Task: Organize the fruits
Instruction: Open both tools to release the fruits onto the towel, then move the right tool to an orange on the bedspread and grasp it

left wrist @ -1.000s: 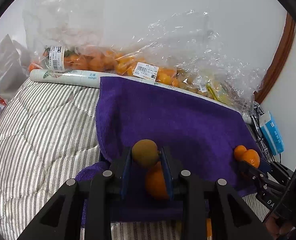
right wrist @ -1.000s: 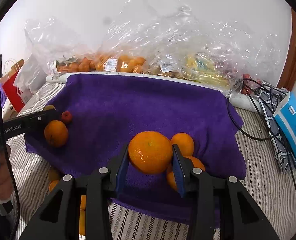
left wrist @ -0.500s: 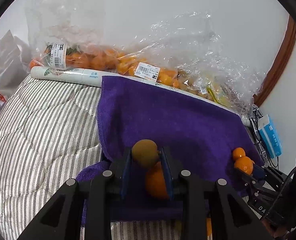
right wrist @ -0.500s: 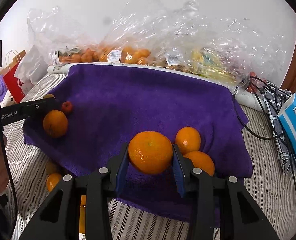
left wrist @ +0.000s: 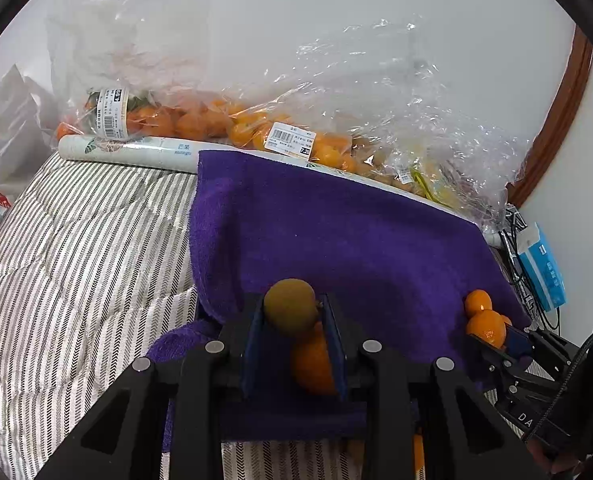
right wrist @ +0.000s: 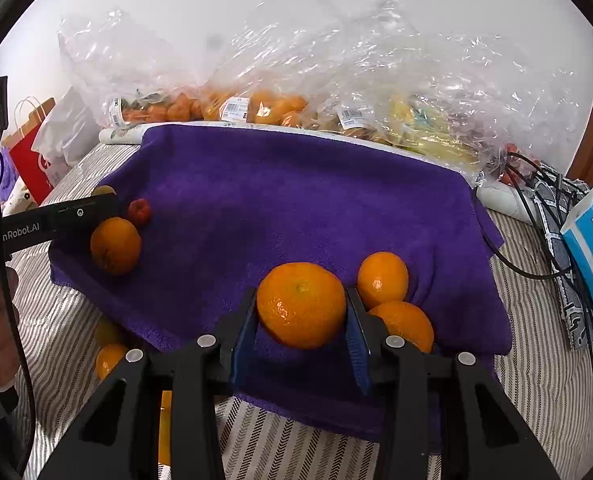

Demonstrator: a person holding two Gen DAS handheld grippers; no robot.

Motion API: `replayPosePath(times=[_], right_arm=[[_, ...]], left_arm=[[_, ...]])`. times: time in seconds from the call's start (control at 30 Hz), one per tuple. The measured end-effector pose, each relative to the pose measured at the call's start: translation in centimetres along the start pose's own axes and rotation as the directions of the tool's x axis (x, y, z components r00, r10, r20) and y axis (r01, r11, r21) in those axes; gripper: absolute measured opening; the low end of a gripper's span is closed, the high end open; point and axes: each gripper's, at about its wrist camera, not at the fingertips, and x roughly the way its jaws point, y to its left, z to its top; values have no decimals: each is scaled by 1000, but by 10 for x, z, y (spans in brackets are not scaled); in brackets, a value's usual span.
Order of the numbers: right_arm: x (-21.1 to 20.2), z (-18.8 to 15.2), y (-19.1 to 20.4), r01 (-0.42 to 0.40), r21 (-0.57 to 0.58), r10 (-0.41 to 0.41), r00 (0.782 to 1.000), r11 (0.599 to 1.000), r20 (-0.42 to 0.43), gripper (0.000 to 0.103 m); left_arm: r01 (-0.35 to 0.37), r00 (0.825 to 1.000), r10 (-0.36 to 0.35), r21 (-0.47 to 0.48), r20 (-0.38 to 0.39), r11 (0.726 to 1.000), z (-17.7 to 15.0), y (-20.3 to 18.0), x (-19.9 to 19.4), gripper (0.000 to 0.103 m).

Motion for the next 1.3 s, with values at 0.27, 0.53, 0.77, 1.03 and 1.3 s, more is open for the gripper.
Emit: replayPosePath(times=[0.27, 0.53, 0.77, 1.03, 1.3], right_arm=[[-13, 2, 0, -17, 2, 17, 999, 1000, 46, 56], [-40, 10, -4, -32, 36, 27, 990, 999, 139, 60], [-75, 5, -10, 9, 106, -27, 984, 994, 175, 60], [-106, -16, 9, 82, 76, -93, 983, 994, 158, 59], [-90, -47, 30, -19, 87, 13, 997, 996, 72, 52]], left_arm=[[20, 1000, -19, 17, -4, 1000, 0, -7, -6, 52], [11, 999, -12, 42, 30, 999, 3, -15, -19, 52], [14, 997, -19, 71, 71, 997, 7, -22, -41, 52], [-9, 999, 6, 70, 48, 998, -1, -17, -68, 52], [-52, 999, 52, 33, 9, 998, -36, 13, -81, 52]])
